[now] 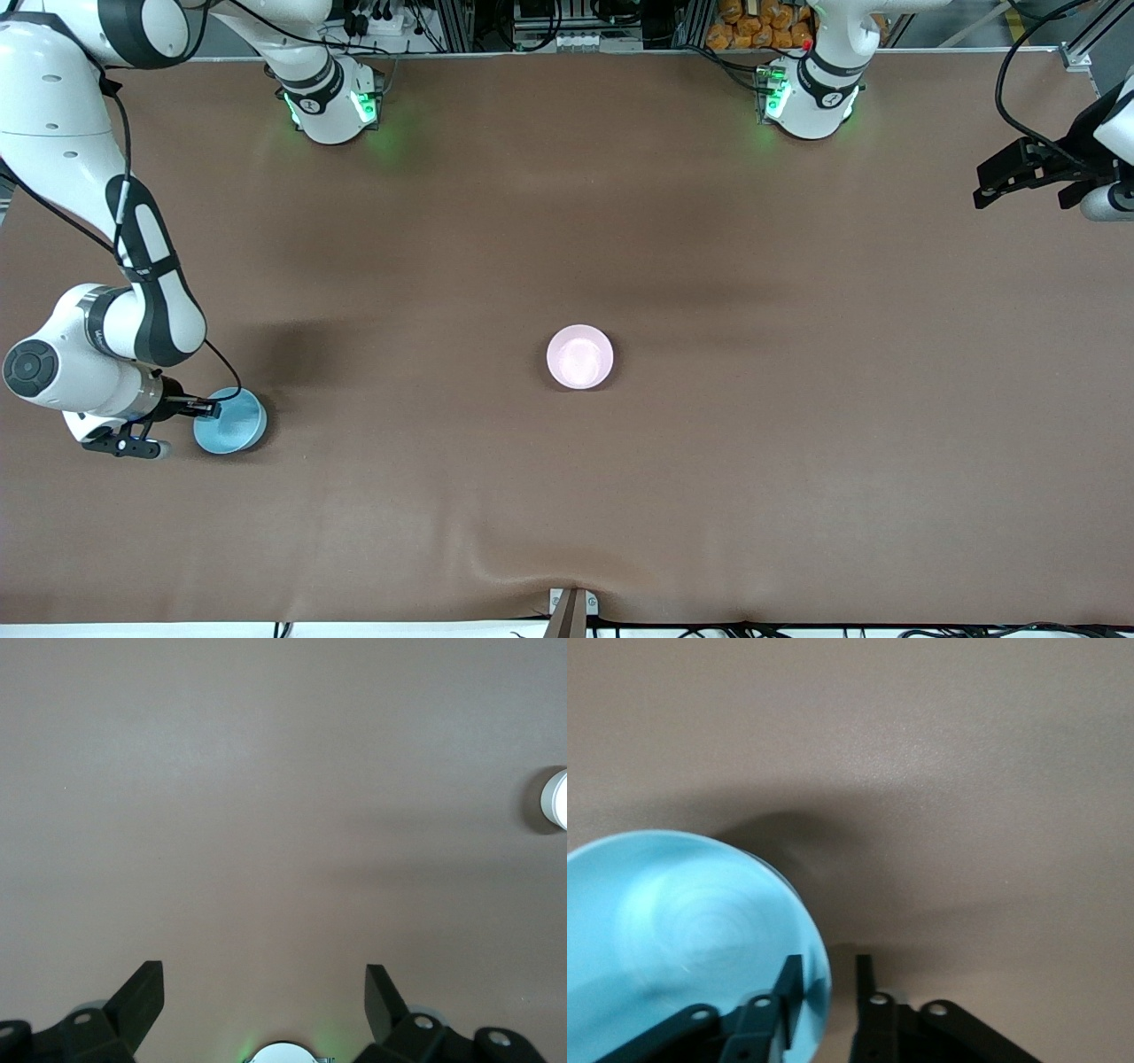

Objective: Stack pink and blue bowls on white bowl
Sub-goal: 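Lower the right gripper and grasp the light blue bowl rim, then carry the blue bowl with the right gripper over the pink bowl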

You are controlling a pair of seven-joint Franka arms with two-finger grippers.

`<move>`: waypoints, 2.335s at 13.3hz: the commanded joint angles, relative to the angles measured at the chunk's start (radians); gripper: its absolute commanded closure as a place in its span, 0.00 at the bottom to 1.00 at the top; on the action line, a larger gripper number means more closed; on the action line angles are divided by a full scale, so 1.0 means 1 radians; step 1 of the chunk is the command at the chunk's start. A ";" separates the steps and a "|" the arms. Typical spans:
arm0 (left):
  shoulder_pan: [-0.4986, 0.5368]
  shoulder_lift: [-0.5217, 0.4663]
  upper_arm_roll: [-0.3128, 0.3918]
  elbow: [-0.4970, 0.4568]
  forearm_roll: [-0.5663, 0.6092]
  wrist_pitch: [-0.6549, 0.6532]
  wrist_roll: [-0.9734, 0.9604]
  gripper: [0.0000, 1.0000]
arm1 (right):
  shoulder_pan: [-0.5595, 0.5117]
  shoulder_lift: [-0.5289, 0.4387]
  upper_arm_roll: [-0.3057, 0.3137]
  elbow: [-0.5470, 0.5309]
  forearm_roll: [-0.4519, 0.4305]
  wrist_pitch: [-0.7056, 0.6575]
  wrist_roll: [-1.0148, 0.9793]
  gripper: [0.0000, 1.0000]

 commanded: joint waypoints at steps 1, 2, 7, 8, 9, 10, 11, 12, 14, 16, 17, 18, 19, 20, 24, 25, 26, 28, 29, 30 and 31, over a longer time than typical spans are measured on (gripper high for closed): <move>-0.006 -0.003 0.006 0.004 -0.011 -0.004 0.005 0.00 | -0.015 0.001 0.016 0.005 -0.002 0.014 0.001 1.00; -0.006 -0.002 0.008 0.002 -0.011 -0.003 0.005 0.00 | -0.014 -0.002 0.017 0.008 -0.002 0.014 0.003 1.00; 0.001 0.001 0.005 0.004 -0.009 -0.006 0.007 0.00 | 0.034 -0.092 0.043 0.003 0.000 -0.056 0.010 1.00; -0.002 0.001 0.003 0.005 -0.009 -0.006 0.004 0.00 | 0.054 -0.118 0.058 0.003 0.000 -0.094 0.039 1.00; -0.005 0.003 0.000 0.006 -0.011 -0.006 0.002 0.00 | 0.074 -0.143 0.077 0.003 0.000 -0.119 0.109 1.00; -0.005 0.001 0.000 0.006 -0.011 -0.006 0.002 0.00 | 0.101 -0.161 0.095 0.002 0.000 -0.140 0.182 1.00; -0.003 0.001 0.000 0.006 -0.011 -0.006 0.004 0.00 | 0.127 -0.173 0.108 0.002 0.001 -0.148 0.245 1.00; -0.002 0.003 0.000 0.006 -0.011 -0.006 0.005 0.00 | 0.153 -0.184 0.121 0.000 0.001 -0.154 0.309 1.00; -0.005 0.003 -0.001 0.012 -0.012 -0.006 0.005 0.00 | 0.186 -0.196 0.181 0.000 0.026 -0.185 0.430 1.00; -0.005 0.000 -0.001 0.012 -0.011 -0.006 0.010 0.00 | 0.198 -0.204 0.274 -0.001 0.040 -0.205 0.574 1.00; -0.005 0.000 -0.001 0.010 -0.011 -0.006 0.012 0.00 | 0.215 -0.207 0.304 -0.001 0.040 -0.216 0.655 1.00; -0.003 0.001 -0.001 0.007 -0.012 -0.006 0.015 0.00 | 0.245 -0.213 0.324 -0.001 0.040 -0.222 0.725 1.00; -0.003 0.001 -0.001 0.007 -0.011 -0.006 0.018 0.00 | 0.284 -0.215 0.336 0.000 0.040 -0.222 0.803 1.00; -0.003 0.003 -0.001 0.007 -0.011 -0.006 0.019 0.00 | 0.329 -0.215 0.342 0.000 0.040 -0.216 0.898 1.00; -0.003 0.003 0.000 0.007 -0.012 -0.006 0.019 0.00 | 0.507 -0.207 0.342 -0.001 0.038 -0.185 1.206 1.00; -0.005 0.003 0.000 0.007 -0.011 -0.006 0.018 0.00 | 0.543 -0.201 0.341 -0.001 0.038 -0.149 1.274 1.00; -0.005 0.003 0.000 0.006 -0.011 -0.007 0.019 0.00 | 0.566 -0.192 0.341 -0.001 0.038 -0.109 1.320 1.00; -0.005 0.004 -0.001 0.005 -0.011 -0.006 0.019 0.00 | 0.592 -0.174 0.341 -0.001 0.037 -0.050 1.354 1.00; -0.005 0.004 -0.001 0.006 -0.011 -0.006 0.019 0.00 | 0.592 -0.160 0.341 0.000 0.034 -0.023 1.354 1.00; -0.005 0.004 -0.001 0.006 -0.011 -0.007 0.015 0.00 | 0.594 -0.144 0.341 -0.001 0.031 0.009 1.354 1.00; -0.005 0.004 -0.001 0.006 -0.011 -0.008 0.015 0.00 | 0.595 -0.126 0.339 0.000 0.026 0.035 1.354 1.00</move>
